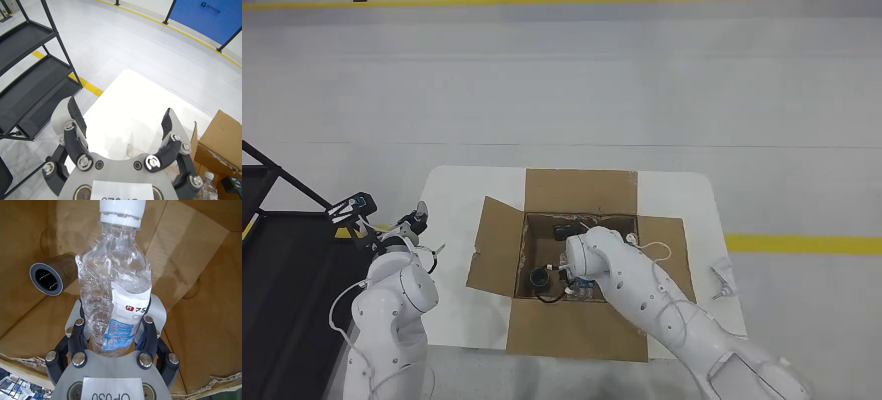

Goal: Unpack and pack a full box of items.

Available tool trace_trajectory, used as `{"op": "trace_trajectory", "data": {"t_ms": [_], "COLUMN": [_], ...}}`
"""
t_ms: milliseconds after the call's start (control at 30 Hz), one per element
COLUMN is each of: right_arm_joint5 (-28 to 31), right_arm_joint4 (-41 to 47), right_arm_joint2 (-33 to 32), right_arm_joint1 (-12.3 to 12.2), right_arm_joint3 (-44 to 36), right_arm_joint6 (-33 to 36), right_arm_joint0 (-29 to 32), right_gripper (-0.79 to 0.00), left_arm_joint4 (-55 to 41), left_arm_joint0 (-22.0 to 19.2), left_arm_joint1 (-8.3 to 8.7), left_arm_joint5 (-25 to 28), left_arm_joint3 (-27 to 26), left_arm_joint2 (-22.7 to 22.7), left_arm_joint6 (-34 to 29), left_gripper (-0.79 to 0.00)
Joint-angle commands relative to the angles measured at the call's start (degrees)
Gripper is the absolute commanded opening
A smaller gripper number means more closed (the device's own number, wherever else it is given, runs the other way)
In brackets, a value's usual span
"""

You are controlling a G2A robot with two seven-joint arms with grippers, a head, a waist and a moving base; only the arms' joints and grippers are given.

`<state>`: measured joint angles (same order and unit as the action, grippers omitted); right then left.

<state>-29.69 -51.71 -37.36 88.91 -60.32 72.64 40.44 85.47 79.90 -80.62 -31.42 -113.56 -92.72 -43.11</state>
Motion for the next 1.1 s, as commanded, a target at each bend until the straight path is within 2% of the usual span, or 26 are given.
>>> {"op": "trace_trajectory", "data": {"t_ms": [0, 167, 200, 233, 300, 433, 500, 533, 567, 600, 733, 800, 833, 1067], "right_arm_joint5": [0.0, 0.7, 0.8, 1.0, 1.4, 2.6, 3.3, 3.7, 4.0, 4.2, 5.1, 5.8, 6.0, 7.0], "right_arm_joint4": [0.8, 2.5, 2.7, 3.1, 4.0, 4.7, 5.0, 5.2, 5.4, 5.5, 6.0, 6.0, 6.1, 6.2], "right_arm_joint2": [0.8, 2.7, 3.0, 3.2, 3.4, 4.3, 4.7, 4.8, 4.9, 5.0, 5.3, 5.4, 5.5, 5.3], "right_arm_joint1": [0.8, 2.9, 3.3, 3.7, 4.4, 5.7, 6.3, 6.6, 6.9, 7.1, 8.1, 8.4, 8.6, 9.5], "right_arm_joint3": [2.5, 8.1, 9.3, 10.3, 12.4, 15.7, 17.1, 17.7, 18.4, 18.9, 20.9, 21.8, 22.2, 24.0], "right_arm_joint6": [-0.3, -1.6, -1.9, -2.1, -2.6, -3.1, -3.4, -3.4, -3.6, -3.7, -4.1, -4.3, -4.4, -5.0], "right_arm_joint0": [-0.9, -2.8, -3.2, -3.5, -4.1, -5.4, -5.8, -6.0, -6.2, -6.4, -7.0, -7.3, -7.4, -8.1], "right_gripper": [-0.785, -0.785, -0.763, -0.705, -0.650, -0.416, -0.360, -0.271, -0.237, -0.259, -0.203, -0.031, 0.000, 0.000], "left_arm_joint4": [0.0, 0.0, 0.0, 0.0, 0.0, 0.0, 0.0, 0.0, 0.0, 0.0, 0.0, 0.0, 0.0, 0.0], "left_arm_joint0": [0.0, 0.0, 0.0, 0.0, 0.0, 0.0, 0.0, 0.0, 0.0, 0.0, 0.0, 0.0, 0.0, 0.0], "left_arm_joint1": [0.00, 0.00, 0.00, 0.00, 0.00, 0.00, 0.00, 0.00, 0.00, 0.00, 0.00, 0.00, 0.00, 0.00], "left_arm_joint5": [0.0, 0.0, 0.0, 0.0, 0.0, 0.0, 0.0, 0.0, 0.0, 0.0, 0.0, 0.0, 0.0, 0.0], "left_arm_joint3": [0.0, 0.0, 0.0, 0.0, 0.0, 0.0, 0.0, 0.0, 0.0, 0.0, 0.0, 0.0, 0.0, 0.0], "left_arm_joint2": [0.0, 0.0, 0.0, 0.0, 0.0, 0.0, 0.0, 0.0, 0.0, 0.0, 0.0, 0.0, 0.0, 0.0], "left_arm_joint6": [0.0, 0.0, 0.0, 0.0, 0.0, 0.0, 0.0, 0.0, 0.0, 0.0, 0.0, 0.0, 0.0, 0.0], "left_gripper": [0.000, 0.000, 0.000, 0.000, 0.000, 0.000, 0.000, 0.000, 0.000, 0.000, 0.000, 0.000, 0.000, 0.000]}}
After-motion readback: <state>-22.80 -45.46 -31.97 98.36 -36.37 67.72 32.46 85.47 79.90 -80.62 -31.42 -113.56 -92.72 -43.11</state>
